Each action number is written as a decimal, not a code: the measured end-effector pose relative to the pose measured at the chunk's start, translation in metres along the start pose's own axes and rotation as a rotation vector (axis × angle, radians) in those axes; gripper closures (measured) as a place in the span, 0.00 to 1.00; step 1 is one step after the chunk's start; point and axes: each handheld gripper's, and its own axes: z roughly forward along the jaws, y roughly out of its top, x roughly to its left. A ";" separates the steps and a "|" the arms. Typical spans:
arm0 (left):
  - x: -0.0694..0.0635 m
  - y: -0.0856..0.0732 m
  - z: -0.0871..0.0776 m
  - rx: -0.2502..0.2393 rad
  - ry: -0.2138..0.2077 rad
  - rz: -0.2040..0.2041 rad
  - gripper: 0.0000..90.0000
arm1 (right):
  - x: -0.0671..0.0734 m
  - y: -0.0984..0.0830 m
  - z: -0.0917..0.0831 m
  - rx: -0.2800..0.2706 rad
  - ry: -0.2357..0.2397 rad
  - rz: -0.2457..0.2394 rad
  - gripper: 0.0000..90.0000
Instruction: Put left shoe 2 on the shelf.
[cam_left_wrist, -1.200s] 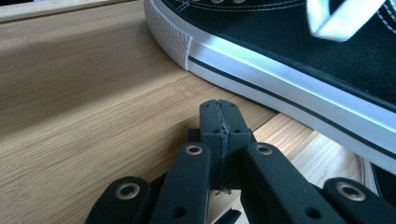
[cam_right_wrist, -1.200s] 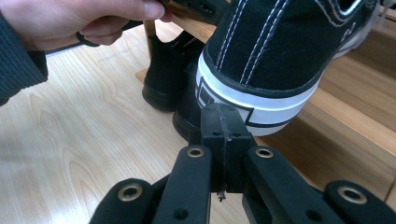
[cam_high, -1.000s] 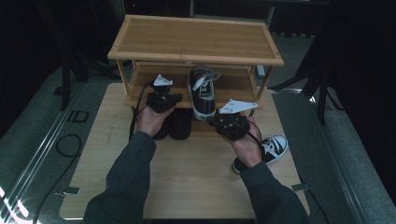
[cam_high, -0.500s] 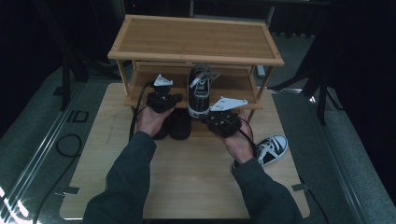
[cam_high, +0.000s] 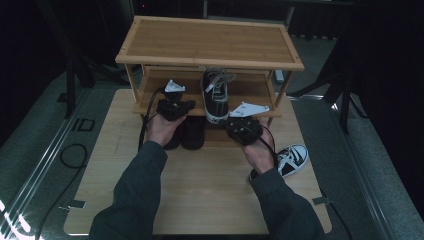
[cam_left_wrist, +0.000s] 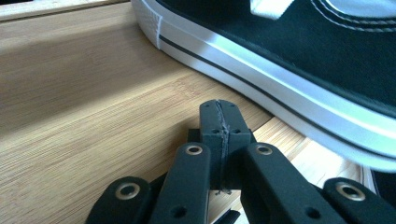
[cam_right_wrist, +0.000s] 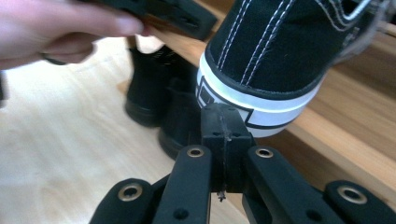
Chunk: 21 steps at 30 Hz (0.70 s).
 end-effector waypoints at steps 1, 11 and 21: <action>0.000 0.000 0.000 0.000 0.000 0.000 1.00 | -0.002 0.000 0.001 0.000 -0.018 0.004 1.00; 0.000 0.000 0.000 0.002 0.002 0.000 1.00 | 0.001 0.006 0.011 -0.016 0.010 0.012 1.00; 0.000 0.000 0.000 -0.004 -0.003 -0.005 1.00 | 0.000 0.011 0.023 -0.004 -0.017 0.015 1.00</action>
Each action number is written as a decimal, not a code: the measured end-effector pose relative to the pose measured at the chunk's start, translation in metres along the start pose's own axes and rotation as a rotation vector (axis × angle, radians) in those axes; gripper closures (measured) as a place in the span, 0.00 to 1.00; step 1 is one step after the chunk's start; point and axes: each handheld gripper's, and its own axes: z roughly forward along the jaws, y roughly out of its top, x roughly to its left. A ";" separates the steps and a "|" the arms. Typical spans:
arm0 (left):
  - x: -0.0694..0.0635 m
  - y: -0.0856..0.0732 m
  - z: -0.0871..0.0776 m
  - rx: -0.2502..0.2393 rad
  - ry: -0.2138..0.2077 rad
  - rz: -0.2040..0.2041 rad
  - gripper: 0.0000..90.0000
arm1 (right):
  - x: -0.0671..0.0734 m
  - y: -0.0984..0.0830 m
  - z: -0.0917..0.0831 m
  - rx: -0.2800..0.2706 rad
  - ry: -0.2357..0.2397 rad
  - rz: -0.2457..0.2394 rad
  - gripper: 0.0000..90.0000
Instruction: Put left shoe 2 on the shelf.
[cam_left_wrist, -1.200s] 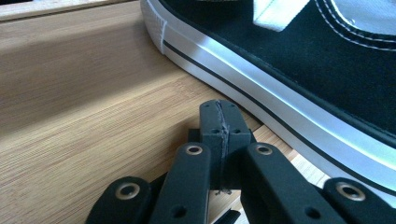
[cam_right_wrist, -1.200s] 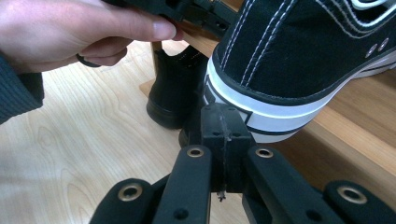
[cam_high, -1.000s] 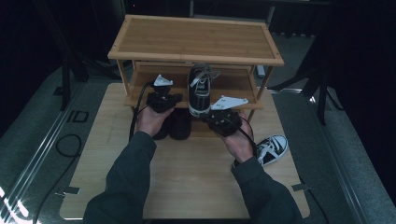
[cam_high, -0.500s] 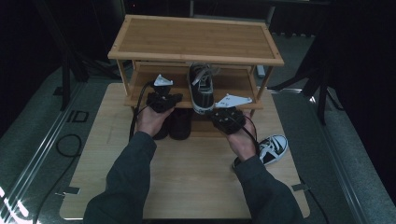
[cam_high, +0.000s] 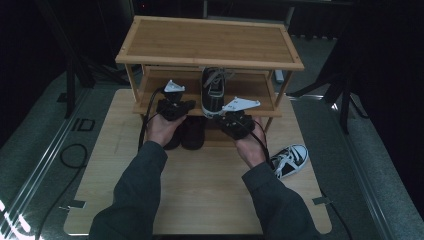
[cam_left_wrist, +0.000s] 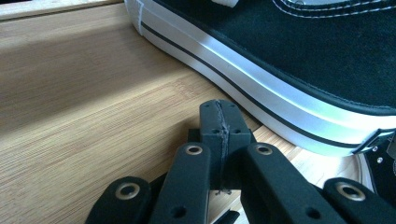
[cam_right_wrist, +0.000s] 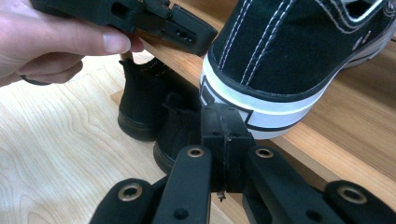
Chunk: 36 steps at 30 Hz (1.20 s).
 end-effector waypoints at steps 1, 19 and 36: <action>0.000 0.000 0.000 -0.001 0.000 -0.001 1.00 | 0.000 0.000 0.000 0.001 0.001 0.001 1.00; 0.001 -0.001 0.000 -0.003 -0.008 -0.004 1.00 | -0.003 0.002 0.008 -0.004 -0.058 -0.002 1.00; 0.003 -0.001 0.000 -0.005 -0.024 -0.012 1.00 | -0.006 -0.010 -0.015 -0.008 -0.003 -0.011 0.83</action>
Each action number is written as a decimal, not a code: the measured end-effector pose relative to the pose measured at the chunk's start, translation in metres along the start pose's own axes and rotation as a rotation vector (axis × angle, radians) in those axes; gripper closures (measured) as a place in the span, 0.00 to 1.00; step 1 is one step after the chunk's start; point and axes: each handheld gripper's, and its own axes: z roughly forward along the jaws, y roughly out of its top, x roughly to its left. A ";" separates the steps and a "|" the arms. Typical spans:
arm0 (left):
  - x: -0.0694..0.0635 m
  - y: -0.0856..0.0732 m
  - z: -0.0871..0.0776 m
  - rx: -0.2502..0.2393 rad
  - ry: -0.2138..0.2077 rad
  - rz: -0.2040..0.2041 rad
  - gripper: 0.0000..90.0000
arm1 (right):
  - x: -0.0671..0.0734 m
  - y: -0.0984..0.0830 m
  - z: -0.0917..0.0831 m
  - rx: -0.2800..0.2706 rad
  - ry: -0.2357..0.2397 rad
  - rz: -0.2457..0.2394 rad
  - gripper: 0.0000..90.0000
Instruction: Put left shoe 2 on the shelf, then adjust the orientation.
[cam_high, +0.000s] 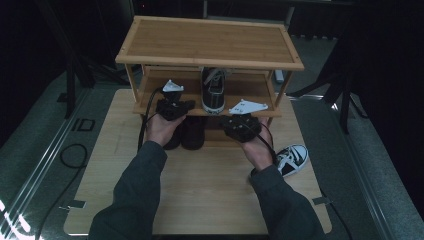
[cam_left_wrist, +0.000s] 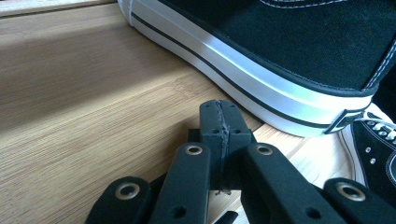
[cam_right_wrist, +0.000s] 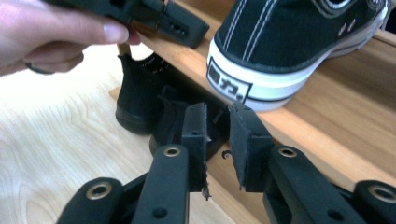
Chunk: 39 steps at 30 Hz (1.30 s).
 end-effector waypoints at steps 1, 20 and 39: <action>0.000 0.000 0.000 0.000 0.000 0.000 1.00 | 0.000 -0.001 -0.001 0.004 0.006 0.001 0.82; 0.000 0.001 0.000 0.007 0.004 0.011 1.00 | -0.026 -0.042 -0.023 0.092 -0.016 0.058 0.76; -0.001 0.001 0.000 0.010 0.010 0.020 1.00 | -0.043 -0.081 -0.047 0.188 -0.089 0.072 1.00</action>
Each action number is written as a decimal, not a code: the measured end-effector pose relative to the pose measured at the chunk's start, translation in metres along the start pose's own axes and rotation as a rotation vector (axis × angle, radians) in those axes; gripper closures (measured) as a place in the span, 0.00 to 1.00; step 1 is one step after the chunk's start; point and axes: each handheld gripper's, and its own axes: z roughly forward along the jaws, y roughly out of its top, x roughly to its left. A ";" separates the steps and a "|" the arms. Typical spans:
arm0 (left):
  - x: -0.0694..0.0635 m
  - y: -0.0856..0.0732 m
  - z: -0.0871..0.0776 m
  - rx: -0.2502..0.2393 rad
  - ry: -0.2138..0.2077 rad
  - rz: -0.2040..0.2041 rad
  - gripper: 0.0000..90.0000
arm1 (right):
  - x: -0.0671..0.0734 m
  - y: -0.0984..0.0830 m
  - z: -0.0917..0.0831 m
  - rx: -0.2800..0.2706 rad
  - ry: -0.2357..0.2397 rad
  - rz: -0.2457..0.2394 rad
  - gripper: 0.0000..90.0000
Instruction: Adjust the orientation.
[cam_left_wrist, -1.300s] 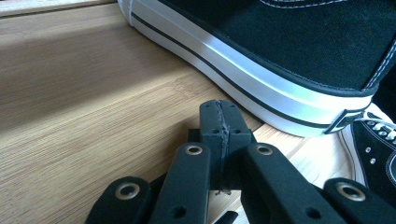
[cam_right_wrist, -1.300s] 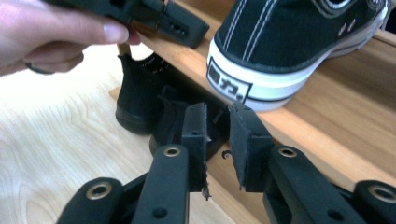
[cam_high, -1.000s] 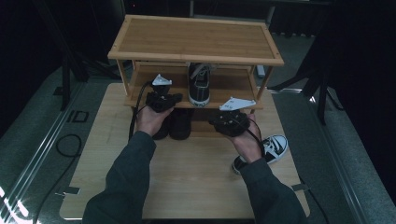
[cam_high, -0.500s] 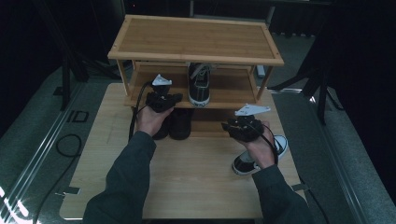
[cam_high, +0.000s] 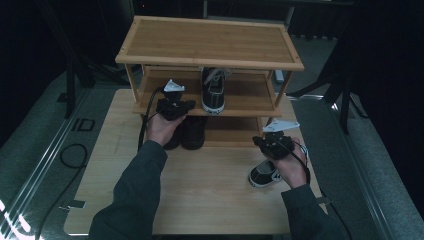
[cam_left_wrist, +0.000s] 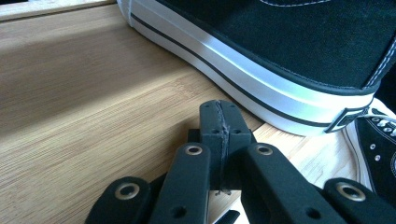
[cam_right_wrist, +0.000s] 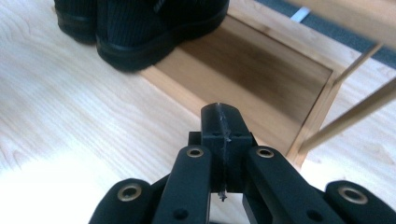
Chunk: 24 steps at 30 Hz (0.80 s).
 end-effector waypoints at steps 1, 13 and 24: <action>0.000 0.000 0.000 0.000 0.000 0.001 1.00 | 0.000 -0.003 0.000 0.004 0.000 -0.001 1.00; -0.001 0.002 0.000 0.015 0.007 0.006 1.00 | 0.004 -0.045 -0.003 0.091 -0.010 0.024 1.00; -0.001 0.002 0.000 0.015 0.007 0.007 1.00 | 0.008 -0.073 0.006 0.171 -0.022 0.052 1.00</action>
